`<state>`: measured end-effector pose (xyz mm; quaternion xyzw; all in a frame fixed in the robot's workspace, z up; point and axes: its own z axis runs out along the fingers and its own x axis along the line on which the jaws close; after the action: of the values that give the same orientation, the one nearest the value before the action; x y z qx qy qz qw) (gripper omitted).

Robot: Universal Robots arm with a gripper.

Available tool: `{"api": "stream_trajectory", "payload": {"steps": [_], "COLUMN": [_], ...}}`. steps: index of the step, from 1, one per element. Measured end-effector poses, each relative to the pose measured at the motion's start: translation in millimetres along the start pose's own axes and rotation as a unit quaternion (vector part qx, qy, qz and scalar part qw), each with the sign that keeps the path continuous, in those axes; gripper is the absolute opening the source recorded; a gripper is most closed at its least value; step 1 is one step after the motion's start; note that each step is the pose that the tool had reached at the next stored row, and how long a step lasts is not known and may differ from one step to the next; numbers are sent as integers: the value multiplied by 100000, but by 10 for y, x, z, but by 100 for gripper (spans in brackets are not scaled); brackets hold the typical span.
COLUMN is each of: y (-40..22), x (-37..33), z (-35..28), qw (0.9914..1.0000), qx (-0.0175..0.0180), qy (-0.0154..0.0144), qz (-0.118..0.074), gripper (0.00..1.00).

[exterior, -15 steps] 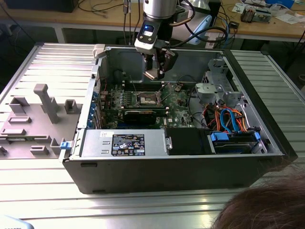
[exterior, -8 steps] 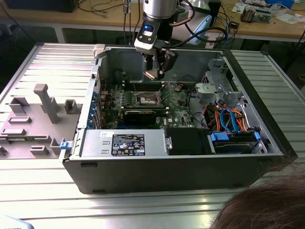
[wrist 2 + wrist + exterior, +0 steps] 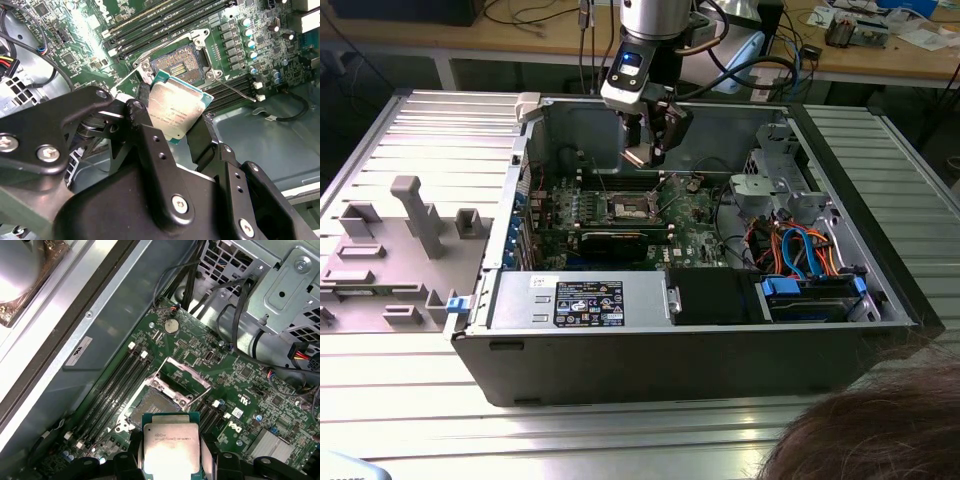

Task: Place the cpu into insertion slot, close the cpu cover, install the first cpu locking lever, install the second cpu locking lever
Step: 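Place the cpu into insertion slot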

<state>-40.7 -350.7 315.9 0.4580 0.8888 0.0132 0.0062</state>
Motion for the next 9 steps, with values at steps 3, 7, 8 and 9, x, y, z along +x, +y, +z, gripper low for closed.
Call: {"api": "stream_trajectory", "payload": {"steps": [3,7,8,9], "y": [0,0,0,0], "x": [0,0,0,0], "z": [0,0,0,0], "qw": [99999,99998,99998,99997], "qx": [0,-2,-2,-2], "qy": [-9,-18,-21,-22], "qz": [338,627,687,775], "gripper": [55,55,55,55]}}
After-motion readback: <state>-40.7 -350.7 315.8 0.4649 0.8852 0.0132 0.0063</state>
